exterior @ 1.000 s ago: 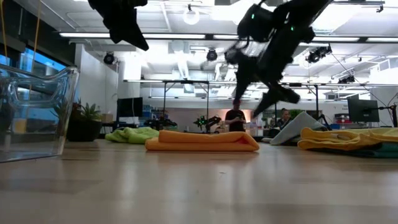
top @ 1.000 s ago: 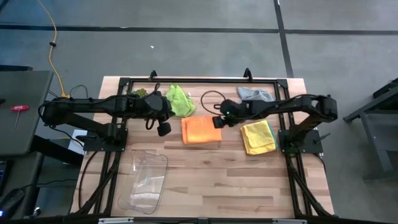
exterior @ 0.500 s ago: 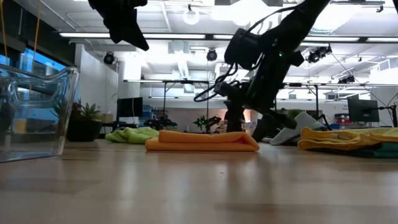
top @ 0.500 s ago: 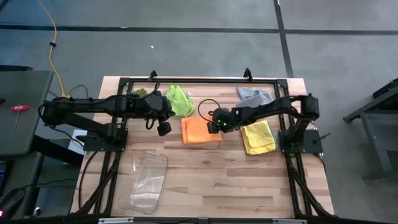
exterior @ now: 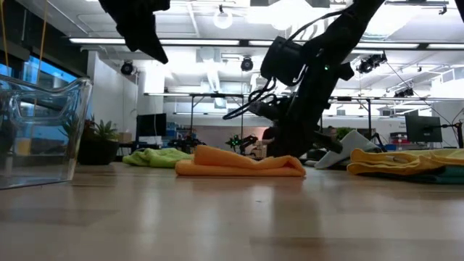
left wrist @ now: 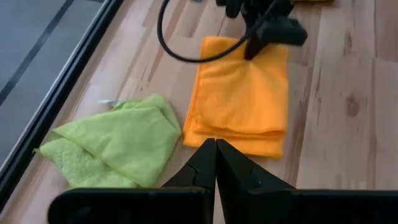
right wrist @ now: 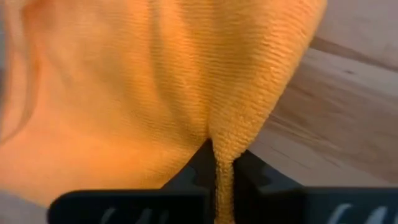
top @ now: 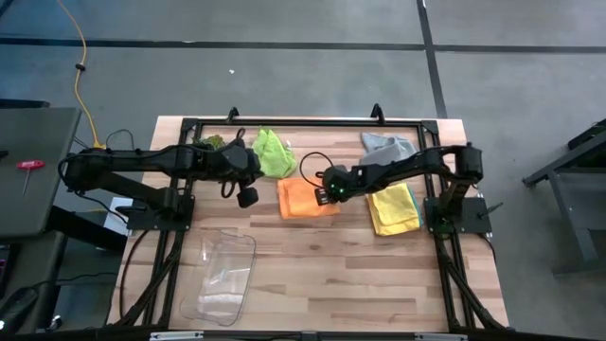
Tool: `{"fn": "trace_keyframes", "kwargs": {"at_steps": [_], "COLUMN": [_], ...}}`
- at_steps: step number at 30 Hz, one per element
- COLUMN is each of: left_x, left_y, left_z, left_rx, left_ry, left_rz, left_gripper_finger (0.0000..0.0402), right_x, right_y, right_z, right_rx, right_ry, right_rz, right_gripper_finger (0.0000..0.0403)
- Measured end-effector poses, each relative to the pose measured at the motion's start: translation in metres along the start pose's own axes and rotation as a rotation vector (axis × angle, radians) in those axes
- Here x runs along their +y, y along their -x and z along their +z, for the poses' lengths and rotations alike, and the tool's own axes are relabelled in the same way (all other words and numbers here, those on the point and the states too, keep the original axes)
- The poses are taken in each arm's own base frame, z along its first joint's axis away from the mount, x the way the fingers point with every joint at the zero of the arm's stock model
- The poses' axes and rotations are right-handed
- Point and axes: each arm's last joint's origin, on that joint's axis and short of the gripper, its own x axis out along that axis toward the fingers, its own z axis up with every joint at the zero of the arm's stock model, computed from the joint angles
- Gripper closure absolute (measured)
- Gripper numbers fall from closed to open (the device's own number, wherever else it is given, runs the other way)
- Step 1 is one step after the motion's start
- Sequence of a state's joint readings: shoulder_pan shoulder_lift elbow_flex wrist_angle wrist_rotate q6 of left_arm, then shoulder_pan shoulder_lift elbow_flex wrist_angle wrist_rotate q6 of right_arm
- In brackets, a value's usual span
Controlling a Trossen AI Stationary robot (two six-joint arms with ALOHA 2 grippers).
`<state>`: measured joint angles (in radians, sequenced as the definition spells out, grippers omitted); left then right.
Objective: Fold microfiber towels
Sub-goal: Stack the orange towel on top of the yellow towel
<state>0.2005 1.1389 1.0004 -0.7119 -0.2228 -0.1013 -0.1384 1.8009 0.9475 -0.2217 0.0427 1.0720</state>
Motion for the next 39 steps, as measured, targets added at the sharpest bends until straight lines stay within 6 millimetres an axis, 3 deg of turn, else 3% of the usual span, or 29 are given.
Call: {"fn": "trace_keyframes", "kwargs": {"at_steps": [5, 9, 18, 27, 34, 39], "left_x": [-0.001, -0.001, -0.001, -0.001, -0.001, -0.001], "left_y": [0.000, 0.000, 0.000, 0.000, 0.000, 0.000], "left_z": [-0.001, 0.000, 0.000, 0.000, 0.001, 0.001], "left_rx": [0.010, 0.001, -0.002, -0.003, -0.005, -0.007], "left_ry": [0.016, 0.019, 0.028, 0.029, 0.046, 0.040], "left_rz": [-0.031, -0.029, -0.028, -0.027, -0.029, -0.029], "left_gripper_finger": [0.0401, 0.0401, 0.0401, 0.0401, 0.0401, 0.0402], "right_x": [0.005, 0.002, -0.009, -0.044, -0.074, -0.098], "right_y": [0.032, 0.063, 0.118, 0.171, 0.213, 0.218], "right_z": [0.012, 0.014, -0.018, -0.037, -0.051, -0.060], "right_rx": [0.065, 0.086, 0.161, 0.242, 0.222, 0.186], "right_ry": [0.096, 0.133, 0.202, 0.215, 0.128, 0.005], "right_rz": [0.155, 0.179, 0.055, -0.107, -0.190, -0.212], "right_gripper_finger": [0.0399, 0.0401, 0.0402, 0.0402, 0.0403, 0.0403]}}
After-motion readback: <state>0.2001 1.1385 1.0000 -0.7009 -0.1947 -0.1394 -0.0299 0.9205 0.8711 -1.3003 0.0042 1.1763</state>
